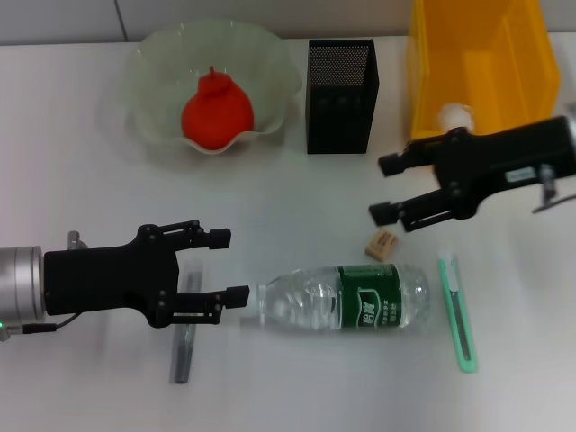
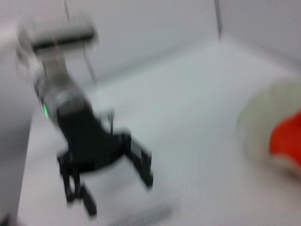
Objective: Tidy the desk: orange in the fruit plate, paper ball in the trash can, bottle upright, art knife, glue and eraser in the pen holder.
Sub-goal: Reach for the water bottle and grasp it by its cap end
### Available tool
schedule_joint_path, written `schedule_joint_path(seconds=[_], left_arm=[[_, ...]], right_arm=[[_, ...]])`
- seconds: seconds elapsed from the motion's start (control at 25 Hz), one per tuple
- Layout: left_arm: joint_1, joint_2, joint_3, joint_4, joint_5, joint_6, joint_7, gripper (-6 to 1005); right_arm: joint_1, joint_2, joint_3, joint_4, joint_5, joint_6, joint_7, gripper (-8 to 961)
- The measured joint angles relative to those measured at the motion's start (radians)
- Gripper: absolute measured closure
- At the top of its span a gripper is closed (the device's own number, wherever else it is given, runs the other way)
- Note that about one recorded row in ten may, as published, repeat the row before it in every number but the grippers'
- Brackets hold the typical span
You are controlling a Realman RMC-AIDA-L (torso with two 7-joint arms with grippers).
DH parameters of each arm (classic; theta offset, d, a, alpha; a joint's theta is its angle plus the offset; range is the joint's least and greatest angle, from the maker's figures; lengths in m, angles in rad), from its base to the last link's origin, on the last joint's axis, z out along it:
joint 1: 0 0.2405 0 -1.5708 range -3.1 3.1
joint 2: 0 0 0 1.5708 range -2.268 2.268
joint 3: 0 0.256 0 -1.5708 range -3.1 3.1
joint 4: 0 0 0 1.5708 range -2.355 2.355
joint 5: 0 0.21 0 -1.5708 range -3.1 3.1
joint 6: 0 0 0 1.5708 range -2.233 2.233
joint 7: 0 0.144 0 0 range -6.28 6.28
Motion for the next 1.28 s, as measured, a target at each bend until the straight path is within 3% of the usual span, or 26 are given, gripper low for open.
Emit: schedule_joint_path(seconds=[0.2,0.6,0.88,1.28], left_arm=[[-0.018,-0.014,0.006,-0.007,0.031,-0.016,0.007,182],[-0.057,-0.029,0.003,0.001,0.112,-0.042,-0.026,182],[-0.059,-0.047,0.006,0.037,0.120,-0.080,-0.021,183],[-0.071,-0.077,0.000,0.139,0.243,-0.099,-0.114,183]], right_arm=[[-0.105,-0.008,0.033,0.107,0.144,-0.005,-0.193,120],[-0.198,-0.003,0.023,0.142,0.133,-0.029,-0.316,119],[-0.219,-0.007,0.044,0.136,0.140,-0.079,-0.336,119],[-0.209,-0.015,0.052,0.139,0.136,-0.063,-0.348,119]])
